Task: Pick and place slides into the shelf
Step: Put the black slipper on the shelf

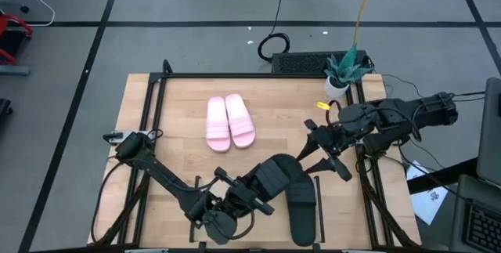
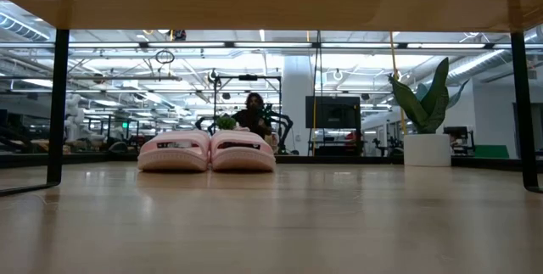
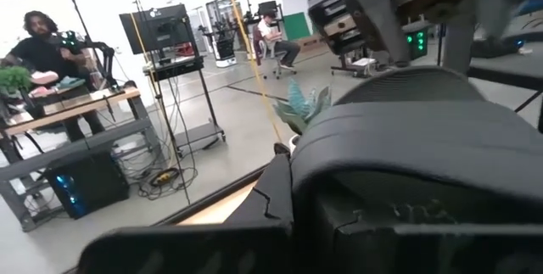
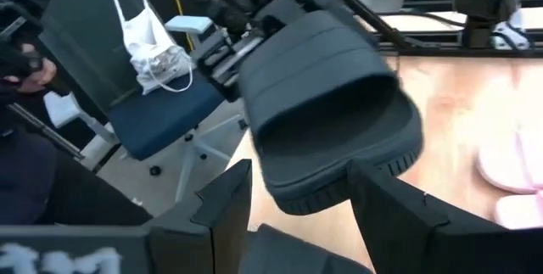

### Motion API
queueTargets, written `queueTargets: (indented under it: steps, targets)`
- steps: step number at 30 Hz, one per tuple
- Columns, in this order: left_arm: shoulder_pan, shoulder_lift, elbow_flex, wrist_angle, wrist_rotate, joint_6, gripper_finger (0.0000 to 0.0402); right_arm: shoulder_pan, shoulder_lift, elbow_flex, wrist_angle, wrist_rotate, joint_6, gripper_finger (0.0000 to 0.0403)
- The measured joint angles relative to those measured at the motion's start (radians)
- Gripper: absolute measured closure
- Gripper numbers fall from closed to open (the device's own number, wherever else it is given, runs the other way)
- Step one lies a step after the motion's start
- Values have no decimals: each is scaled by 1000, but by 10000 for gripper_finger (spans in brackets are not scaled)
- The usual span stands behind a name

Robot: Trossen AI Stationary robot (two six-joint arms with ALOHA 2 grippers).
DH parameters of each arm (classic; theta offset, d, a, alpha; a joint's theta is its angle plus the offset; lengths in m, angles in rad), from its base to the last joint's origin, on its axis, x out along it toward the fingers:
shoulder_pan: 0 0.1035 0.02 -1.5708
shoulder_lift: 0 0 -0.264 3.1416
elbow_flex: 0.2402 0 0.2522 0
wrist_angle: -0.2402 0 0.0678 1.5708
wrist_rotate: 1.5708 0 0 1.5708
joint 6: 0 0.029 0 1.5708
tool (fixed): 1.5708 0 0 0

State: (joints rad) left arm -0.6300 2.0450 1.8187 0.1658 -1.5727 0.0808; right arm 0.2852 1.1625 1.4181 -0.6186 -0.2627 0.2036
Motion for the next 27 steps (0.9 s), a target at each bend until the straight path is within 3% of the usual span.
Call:
queueTargets:
  steps: [4,10,27]
  targets:
    - [5,0,0,-41,1,-35,401,4,-9,0,0,8,13,218]
    - [0,2,0,-44,5,-50,401,4,-55,14,-44,131,-9,226]
    - [3,2,0,-42,4,-49,402,34,6,14,-24,74,-6,248]
